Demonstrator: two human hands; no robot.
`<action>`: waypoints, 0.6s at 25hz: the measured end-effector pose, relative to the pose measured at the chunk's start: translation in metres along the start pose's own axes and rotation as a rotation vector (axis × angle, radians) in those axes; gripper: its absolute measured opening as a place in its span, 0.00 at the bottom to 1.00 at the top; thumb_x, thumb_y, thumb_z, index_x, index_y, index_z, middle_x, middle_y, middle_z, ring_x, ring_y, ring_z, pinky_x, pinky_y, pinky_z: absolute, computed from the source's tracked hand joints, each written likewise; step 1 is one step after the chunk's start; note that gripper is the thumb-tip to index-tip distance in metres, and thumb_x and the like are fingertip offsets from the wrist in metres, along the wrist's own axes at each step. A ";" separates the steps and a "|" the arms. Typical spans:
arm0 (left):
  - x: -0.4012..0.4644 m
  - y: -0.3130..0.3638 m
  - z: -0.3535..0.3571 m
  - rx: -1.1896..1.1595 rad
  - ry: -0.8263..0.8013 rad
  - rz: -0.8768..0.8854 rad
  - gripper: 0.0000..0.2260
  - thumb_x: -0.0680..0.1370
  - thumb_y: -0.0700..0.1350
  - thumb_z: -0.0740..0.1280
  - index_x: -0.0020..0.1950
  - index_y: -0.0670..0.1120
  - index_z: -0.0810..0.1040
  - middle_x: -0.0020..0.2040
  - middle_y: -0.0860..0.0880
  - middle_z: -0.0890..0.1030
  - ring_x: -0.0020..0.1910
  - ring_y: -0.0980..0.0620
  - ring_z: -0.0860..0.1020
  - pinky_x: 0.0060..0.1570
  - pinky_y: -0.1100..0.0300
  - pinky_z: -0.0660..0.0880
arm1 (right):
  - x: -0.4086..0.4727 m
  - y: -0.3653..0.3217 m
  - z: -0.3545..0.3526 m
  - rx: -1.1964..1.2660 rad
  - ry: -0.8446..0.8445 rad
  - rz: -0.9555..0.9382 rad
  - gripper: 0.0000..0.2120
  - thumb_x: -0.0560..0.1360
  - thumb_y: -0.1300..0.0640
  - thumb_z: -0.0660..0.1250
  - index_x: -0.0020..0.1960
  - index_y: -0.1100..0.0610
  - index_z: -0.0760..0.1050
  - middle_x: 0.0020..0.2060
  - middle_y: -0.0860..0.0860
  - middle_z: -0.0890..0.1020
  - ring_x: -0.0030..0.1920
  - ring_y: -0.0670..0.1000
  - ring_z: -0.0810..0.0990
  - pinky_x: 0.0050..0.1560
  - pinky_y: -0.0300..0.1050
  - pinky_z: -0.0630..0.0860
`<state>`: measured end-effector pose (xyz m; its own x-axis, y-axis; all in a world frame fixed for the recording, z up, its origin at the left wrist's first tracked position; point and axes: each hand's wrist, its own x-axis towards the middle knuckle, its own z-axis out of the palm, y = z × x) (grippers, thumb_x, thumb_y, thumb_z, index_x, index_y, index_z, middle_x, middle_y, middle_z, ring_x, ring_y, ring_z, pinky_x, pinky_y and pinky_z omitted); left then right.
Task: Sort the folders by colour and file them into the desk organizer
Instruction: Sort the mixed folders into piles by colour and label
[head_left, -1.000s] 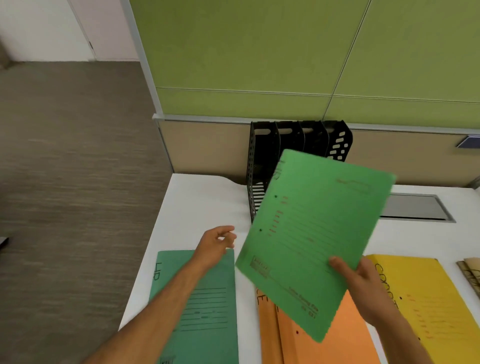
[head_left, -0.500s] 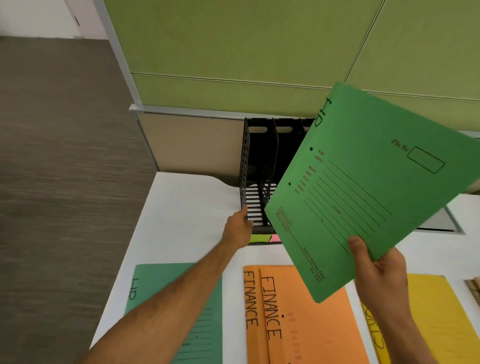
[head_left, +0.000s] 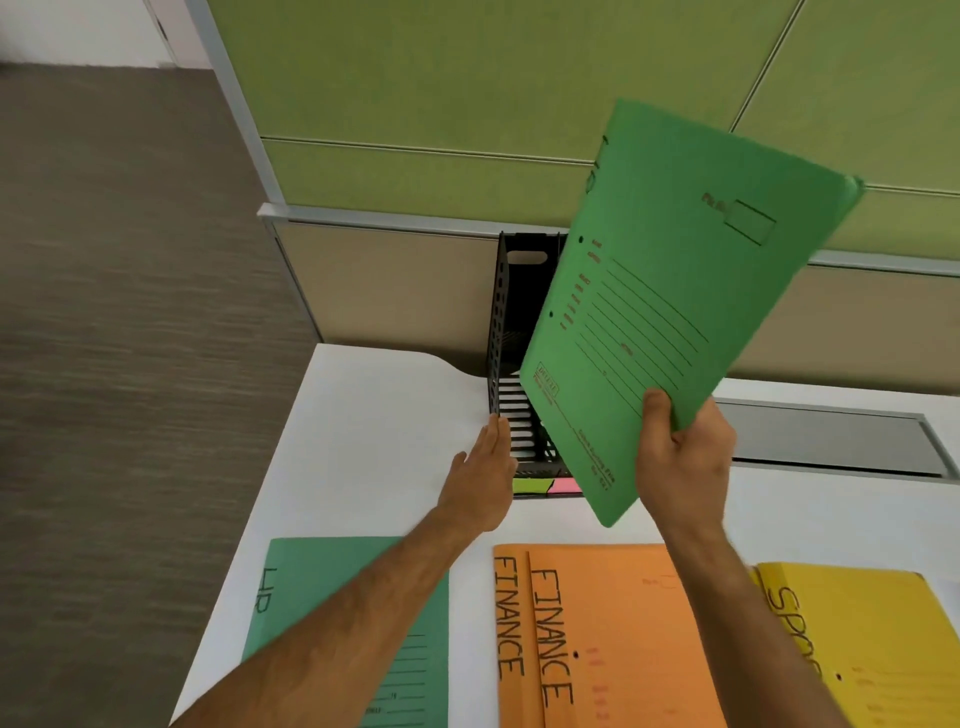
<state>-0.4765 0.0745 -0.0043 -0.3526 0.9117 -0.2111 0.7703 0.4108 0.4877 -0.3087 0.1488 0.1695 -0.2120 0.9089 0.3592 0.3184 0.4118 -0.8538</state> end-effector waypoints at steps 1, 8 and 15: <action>0.001 -0.001 0.000 -0.002 -0.014 -0.011 0.28 0.86 0.47 0.51 0.82 0.46 0.40 0.83 0.49 0.42 0.82 0.48 0.52 0.76 0.42 0.62 | 0.002 -0.001 0.007 -0.009 0.005 -0.031 0.06 0.80 0.57 0.59 0.47 0.55 0.73 0.35 0.38 0.76 0.34 0.34 0.77 0.28 0.25 0.68; 0.006 0.000 0.000 -0.010 -0.028 -0.027 0.32 0.85 0.44 0.56 0.82 0.48 0.39 0.83 0.50 0.45 0.79 0.47 0.61 0.72 0.47 0.69 | -0.004 0.000 0.074 -0.075 -0.009 -0.145 0.16 0.82 0.57 0.57 0.63 0.66 0.74 0.40 0.45 0.76 0.30 0.38 0.70 0.33 0.23 0.66; 0.006 0.003 0.002 -0.197 0.091 -0.123 0.25 0.85 0.51 0.59 0.81 0.54 0.56 0.71 0.49 0.76 0.59 0.47 0.82 0.60 0.51 0.79 | 0.009 0.025 0.134 0.022 -0.141 -0.031 0.14 0.85 0.56 0.56 0.64 0.63 0.72 0.38 0.45 0.76 0.34 0.40 0.74 0.32 0.29 0.69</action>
<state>-0.4751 0.0815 -0.0056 -0.4904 0.8467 -0.2066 0.6032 0.5008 0.6208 -0.4266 0.1580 0.1004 -0.3501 0.8764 0.3306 0.2894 0.4369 -0.8517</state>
